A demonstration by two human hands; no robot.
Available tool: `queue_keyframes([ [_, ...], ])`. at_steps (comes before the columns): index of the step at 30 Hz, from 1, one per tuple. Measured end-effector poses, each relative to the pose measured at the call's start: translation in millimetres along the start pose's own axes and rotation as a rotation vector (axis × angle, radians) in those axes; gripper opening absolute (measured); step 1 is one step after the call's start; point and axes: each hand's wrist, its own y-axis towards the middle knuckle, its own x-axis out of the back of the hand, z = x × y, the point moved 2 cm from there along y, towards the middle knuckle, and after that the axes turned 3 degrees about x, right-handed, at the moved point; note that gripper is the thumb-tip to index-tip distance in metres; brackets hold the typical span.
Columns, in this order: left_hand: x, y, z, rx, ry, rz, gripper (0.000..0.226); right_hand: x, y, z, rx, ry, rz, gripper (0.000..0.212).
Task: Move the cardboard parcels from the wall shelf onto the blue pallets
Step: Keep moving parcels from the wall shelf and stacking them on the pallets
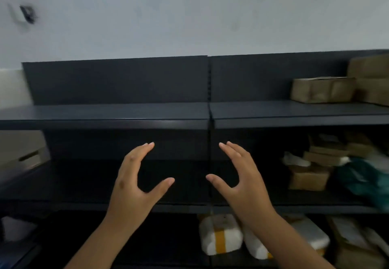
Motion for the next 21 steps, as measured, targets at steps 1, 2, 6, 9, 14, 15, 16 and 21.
queue_keyframes([
  [1,-22,4,-19,-0.018,-0.030,0.012,0.075,26,-4,-13,-0.014,-0.031,-0.028,0.070],
  [2,-44,7,-37,-0.032,-0.060,0.021,0.075,51,-9,-26,-0.028,-0.062,-0.051,0.068],
  [6,-128,18,-109,-0.098,-0.161,0.058,0.075,144,-23,-76,-0.072,-0.170,-0.122,0.067],
  [9,-180,26,-156,-0.146,-0.202,0.095,0.074,209,-31,-108,-0.076,-0.242,-0.183,0.064],
  [14,-243,58,-208,-0.157,-0.270,0.138,0.077,291,-28,-151,-0.089,-0.300,-0.219,0.062],
  [15,-253,67,-216,-0.154,-0.278,0.147,0.079,303,-23,-160,-0.093,-0.310,-0.216,0.063],
  [16,-262,76,-222,-0.154,-0.281,0.158,0.081,313,-18,-169,-0.094,-0.320,-0.218,0.065],
  [21,-301,129,-239,-0.146,-0.263,0.217,0.080,346,26,-208,-0.109,-0.323,-0.222,0.067],
])
